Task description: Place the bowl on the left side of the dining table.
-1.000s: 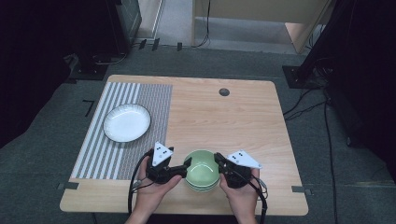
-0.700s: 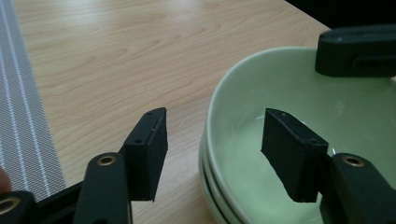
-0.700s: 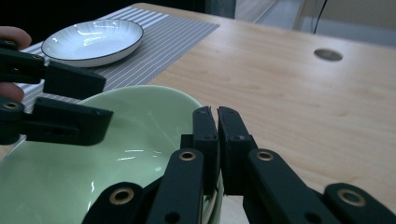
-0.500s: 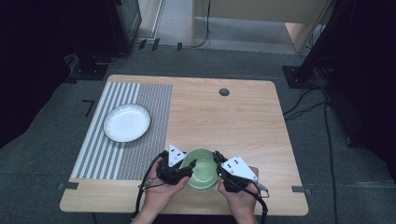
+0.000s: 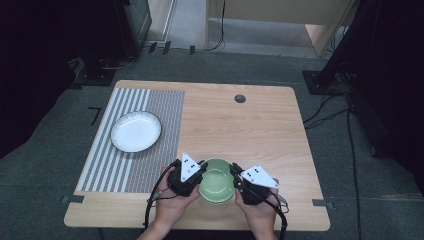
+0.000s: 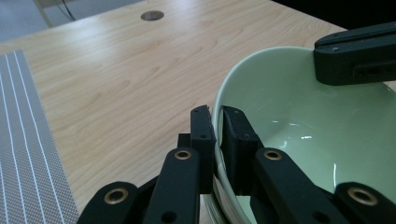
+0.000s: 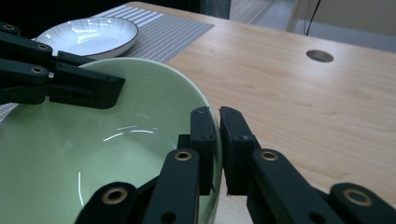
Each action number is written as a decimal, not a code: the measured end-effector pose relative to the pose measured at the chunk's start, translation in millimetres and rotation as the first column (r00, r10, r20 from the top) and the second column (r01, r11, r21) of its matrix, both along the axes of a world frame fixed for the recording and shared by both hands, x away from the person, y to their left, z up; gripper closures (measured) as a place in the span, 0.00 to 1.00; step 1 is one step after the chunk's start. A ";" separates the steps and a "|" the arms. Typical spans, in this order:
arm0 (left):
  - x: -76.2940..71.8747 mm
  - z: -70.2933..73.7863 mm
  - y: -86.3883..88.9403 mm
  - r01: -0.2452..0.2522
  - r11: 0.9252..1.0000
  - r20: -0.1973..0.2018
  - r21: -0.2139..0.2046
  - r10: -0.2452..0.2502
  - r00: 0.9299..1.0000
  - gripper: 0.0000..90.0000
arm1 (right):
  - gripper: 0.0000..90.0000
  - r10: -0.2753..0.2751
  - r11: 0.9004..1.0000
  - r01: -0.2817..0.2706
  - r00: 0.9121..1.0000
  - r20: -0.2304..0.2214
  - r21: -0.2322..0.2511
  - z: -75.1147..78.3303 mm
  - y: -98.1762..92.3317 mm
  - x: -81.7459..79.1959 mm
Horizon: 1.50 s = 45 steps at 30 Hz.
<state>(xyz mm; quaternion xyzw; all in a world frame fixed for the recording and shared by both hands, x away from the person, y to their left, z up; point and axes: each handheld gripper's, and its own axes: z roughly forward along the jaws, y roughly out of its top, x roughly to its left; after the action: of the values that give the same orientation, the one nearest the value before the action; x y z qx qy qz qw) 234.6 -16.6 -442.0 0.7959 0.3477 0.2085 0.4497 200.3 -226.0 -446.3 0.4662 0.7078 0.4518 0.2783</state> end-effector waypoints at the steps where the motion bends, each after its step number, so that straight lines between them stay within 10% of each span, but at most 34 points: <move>1: -1.3 -0.1 0.0 0.000 1.000 0.018 -0.003 0.000 1.000 0.93 | 0.92 -0.001 1.000 0.001 1.000 -0.018 0.002 0.3 0.3 0.8; 4: -6.8 3.3 -1.2 -0.009 1.000 0.074 0.010 0.008 0.997 0.93 | 0.93 -0.004 1.000 0.004 0.996 -0.091 -0.008 -2.3 3.7 5.0; 9: -6.4 6.2 4.4 -0.002 0.999 0.070 -0.048 0.005 0.998 0.92 | 0.95 0.005 1.000 -0.004 0.998 -0.065 0.015 -0.4 1.0 4.1; 17: -2.1 8.2 7.3 -0.013 0.988 -0.062 -0.151 0.004 0.998 0.76 | 0.95 -0.043 0.999 0.040 0.991 0.123 0.024 14.4 6.1 -13.7; 24: -3.6 10.9 15.0 -0.063 0.983 -0.013 -0.174 0.061 0.998 0.93 | 0.94 -0.089 0.994 0.103 0.959 0.268 -0.036 16.4 23.4 -32.5; 30: -7.8 16.4 13.0 -0.072 0.988 0.072 -0.135 0.082 0.994 0.93 | 0.93 -0.098 0.995 0.092 0.969 0.229 0.035 15.7 20.8 -29.9; 37: -0.9 20.7 22.6 -0.081 0.981 0.056 -0.176 0.092 0.994 0.93 | 0.63 -0.083 0.991 0.063 0.982 0.168 0.122 23.3 10.4 -27.9; 41: 4.4 22.9 33.1 -0.089 0.977 0.037 -0.192 0.098 0.994 0.93 | 0.27 -0.018 0.989 -0.003 0.990 0.137 0.150 30.6 4.9 -25.2; 45: 8.1 24.8 39.7 -0.104 0.974 0.030 -0.202 0.113 0.993 0.93 | 0.17 -0.006 0.988 -0.010 0.995 0.102 0.156 32.3 1.4 -23.7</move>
<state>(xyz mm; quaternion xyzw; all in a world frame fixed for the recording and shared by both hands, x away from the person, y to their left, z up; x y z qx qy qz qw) 242.7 23.1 -417.2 0.7219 0.4005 0.2133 0.5224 176.6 -224.6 -414.0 0.4621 0.6554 0.5296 0.2763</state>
